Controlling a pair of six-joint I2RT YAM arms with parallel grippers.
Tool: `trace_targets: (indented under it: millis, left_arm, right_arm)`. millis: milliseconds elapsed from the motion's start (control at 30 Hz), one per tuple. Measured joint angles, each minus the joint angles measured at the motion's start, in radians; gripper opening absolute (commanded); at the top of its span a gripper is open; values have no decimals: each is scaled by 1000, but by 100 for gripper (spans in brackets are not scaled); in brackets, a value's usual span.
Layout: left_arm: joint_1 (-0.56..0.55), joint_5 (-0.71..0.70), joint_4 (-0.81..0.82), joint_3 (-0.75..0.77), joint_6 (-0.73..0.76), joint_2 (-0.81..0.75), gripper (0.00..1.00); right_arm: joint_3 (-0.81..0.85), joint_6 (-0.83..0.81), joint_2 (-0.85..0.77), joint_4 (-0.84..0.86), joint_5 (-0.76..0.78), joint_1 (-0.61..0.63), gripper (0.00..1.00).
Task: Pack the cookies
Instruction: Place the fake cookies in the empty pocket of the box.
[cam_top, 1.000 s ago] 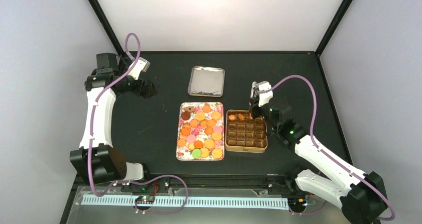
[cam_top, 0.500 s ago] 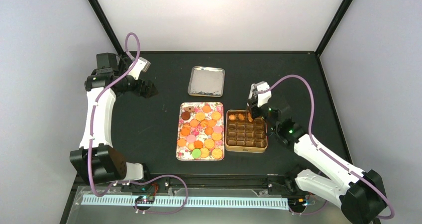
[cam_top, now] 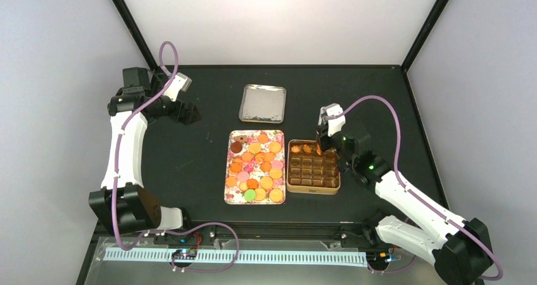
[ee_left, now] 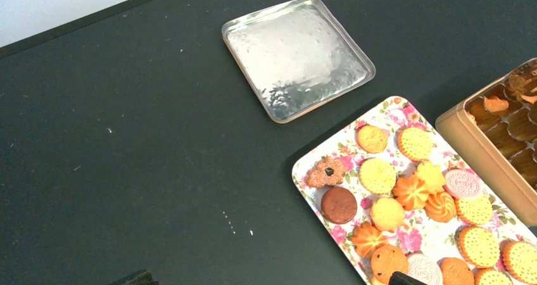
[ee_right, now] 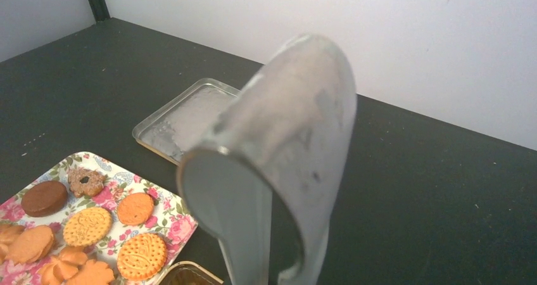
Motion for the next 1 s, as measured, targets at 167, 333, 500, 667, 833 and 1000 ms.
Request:
trace_targets:
  millis: [167,333,500,667,833,1000]
  left_arm:
    - [0,2,0,0,3,0,97]
    - [0,7,-1,0,4,0,97]
    - [0,8,-3,0,10,0,97]
    - [0,10,-5,0,15,0,97]
    - [0,11,-6,0,18,0,97]
    - [0,14,-19,0,20,0,96]
  right_arm:
    - [15,-6,6,-20,-7,0,3]
    - [33,-52,3,-34,-27,0,1]
    - [81,-110,40,-82,-85,0,1]
    - [105,-171,83,-116,-144,0,1]
    - [106,-224,84,-132,-193,-17,5]
    - [111,-247,84,-143,-224,-32,17]
